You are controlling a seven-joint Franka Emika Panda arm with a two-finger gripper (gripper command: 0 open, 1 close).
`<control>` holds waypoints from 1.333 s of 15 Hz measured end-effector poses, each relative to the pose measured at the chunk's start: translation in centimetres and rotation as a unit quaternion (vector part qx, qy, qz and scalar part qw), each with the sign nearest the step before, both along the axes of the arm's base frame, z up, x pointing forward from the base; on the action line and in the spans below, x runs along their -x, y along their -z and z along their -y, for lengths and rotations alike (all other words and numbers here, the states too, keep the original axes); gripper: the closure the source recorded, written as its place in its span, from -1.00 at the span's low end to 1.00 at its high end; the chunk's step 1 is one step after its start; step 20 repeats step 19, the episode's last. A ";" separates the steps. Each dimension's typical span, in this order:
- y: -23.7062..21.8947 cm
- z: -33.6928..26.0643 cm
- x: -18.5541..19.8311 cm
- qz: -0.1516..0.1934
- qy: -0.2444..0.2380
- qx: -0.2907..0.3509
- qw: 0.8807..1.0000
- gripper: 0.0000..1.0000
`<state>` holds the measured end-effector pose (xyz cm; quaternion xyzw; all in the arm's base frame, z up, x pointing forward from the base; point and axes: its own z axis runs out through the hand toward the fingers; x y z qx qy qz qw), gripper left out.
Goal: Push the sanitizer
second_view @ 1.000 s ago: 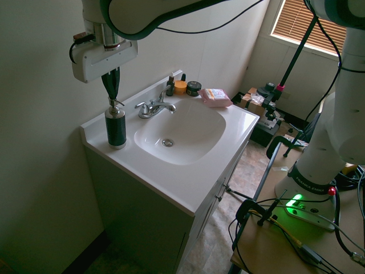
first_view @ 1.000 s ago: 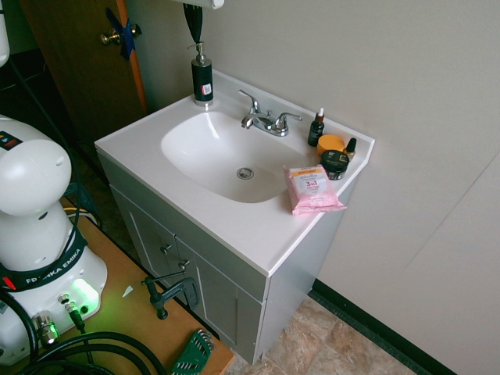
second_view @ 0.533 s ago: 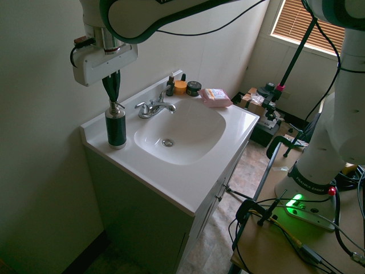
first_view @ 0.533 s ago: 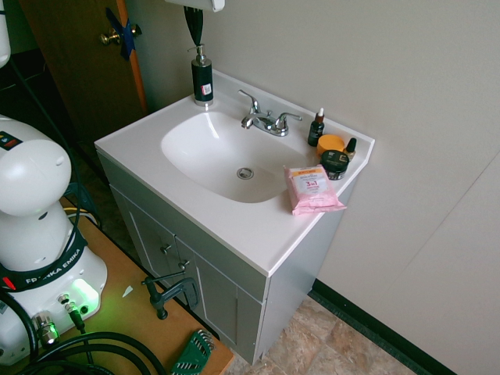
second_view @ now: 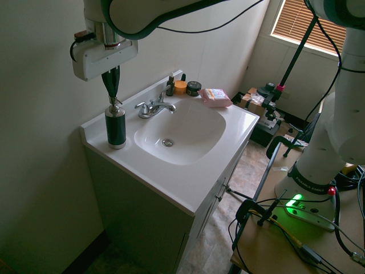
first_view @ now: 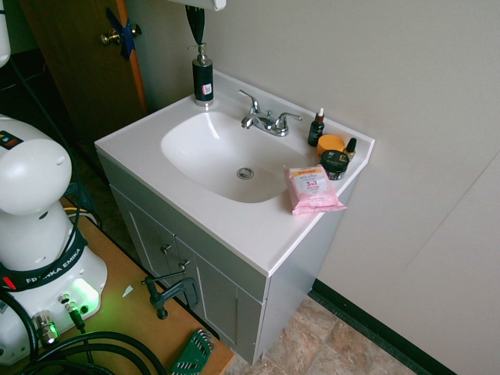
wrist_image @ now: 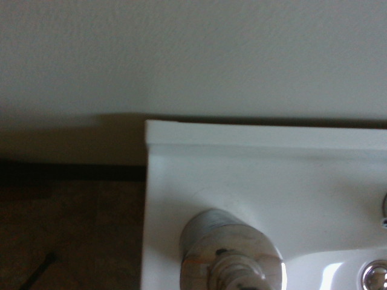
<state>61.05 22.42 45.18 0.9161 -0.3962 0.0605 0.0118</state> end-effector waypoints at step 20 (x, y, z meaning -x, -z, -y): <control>7.8 21.7 18.2 -0.029 0.068 -0.019 0.997 -1.00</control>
